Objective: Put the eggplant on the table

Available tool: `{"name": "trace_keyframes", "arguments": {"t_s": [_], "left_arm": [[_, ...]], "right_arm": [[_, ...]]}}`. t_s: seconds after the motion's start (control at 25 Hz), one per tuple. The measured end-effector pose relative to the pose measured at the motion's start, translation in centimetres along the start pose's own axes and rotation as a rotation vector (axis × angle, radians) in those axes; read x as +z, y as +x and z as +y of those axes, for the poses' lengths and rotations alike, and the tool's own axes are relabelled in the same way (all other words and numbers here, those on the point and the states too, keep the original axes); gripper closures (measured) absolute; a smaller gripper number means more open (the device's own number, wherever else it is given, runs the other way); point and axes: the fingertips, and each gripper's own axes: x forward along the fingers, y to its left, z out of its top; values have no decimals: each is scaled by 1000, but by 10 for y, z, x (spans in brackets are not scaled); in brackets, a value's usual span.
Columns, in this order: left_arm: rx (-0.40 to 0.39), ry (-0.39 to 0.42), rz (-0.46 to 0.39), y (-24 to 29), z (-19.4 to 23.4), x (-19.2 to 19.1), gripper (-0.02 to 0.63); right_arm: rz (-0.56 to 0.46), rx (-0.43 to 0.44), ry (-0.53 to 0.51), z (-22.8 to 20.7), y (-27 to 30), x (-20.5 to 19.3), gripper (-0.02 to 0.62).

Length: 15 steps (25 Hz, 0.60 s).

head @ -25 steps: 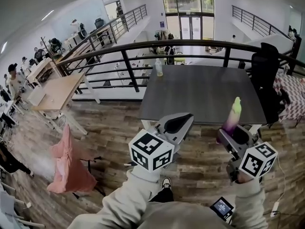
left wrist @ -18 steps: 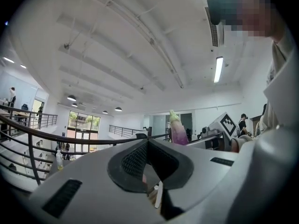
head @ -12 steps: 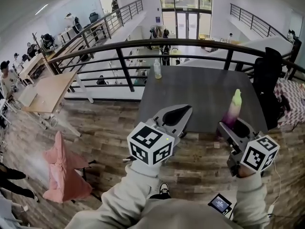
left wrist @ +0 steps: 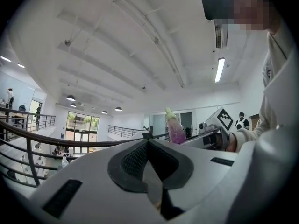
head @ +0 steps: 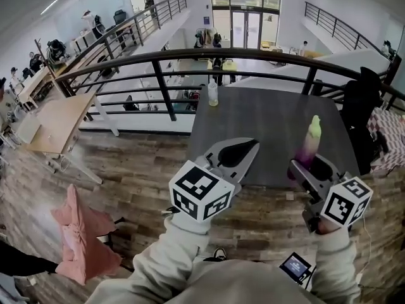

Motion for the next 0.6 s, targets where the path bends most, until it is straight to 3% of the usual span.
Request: {"name": "trace_keyframes", "arguments": {"t_s": [0.32, 0.6], "left_arm": [[-5, -57, -36, 24, 34, 5, 604], [22, -77, -1, 29, 66, -19, 604]], "right_arm": [[32, -34, -12, -25, 13, 16, 367], [30, -41, 31, -52, 44, 11, 367]]}}
